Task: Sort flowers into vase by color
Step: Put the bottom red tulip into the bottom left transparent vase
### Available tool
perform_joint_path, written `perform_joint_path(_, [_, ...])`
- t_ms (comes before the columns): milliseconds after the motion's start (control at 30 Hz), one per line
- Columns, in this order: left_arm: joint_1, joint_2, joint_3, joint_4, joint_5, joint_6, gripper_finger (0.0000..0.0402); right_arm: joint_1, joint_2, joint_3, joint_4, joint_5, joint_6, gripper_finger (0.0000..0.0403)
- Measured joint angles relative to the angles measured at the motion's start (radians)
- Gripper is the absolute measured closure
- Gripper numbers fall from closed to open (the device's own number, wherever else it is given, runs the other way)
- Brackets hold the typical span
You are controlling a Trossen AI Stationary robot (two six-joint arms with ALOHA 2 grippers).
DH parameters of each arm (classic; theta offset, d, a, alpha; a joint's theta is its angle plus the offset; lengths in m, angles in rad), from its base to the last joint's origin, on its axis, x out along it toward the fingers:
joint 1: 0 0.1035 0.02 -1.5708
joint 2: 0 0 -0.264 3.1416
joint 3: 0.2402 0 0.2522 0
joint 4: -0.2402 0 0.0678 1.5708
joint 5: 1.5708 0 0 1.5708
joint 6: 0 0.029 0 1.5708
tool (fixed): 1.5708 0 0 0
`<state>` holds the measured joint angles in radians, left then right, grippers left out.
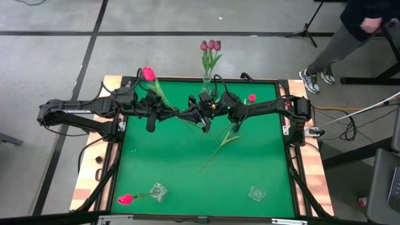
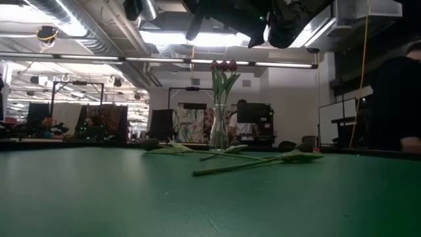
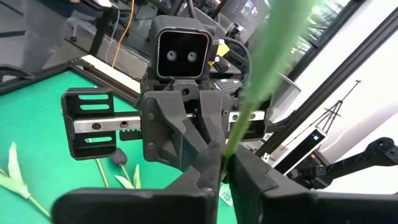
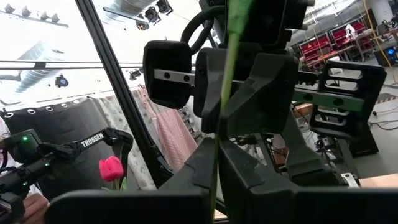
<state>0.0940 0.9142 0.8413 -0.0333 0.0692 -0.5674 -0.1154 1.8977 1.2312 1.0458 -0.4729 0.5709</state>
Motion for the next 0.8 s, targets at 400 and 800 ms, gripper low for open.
perform_joint_path(400, [0.002,0.001,0.0,0.0,-0.019,0.001,0.0396,-0.047,0.0,0.0,-0.069,-0.126,-0.001,0.0333])
perform_joint_path(800, [0.001,-0.011,-0.001,-0.03,0.03,0.053,0.0396,-0.223,0.0,0.001,-0.075,-0.751,0.098,0.0283])
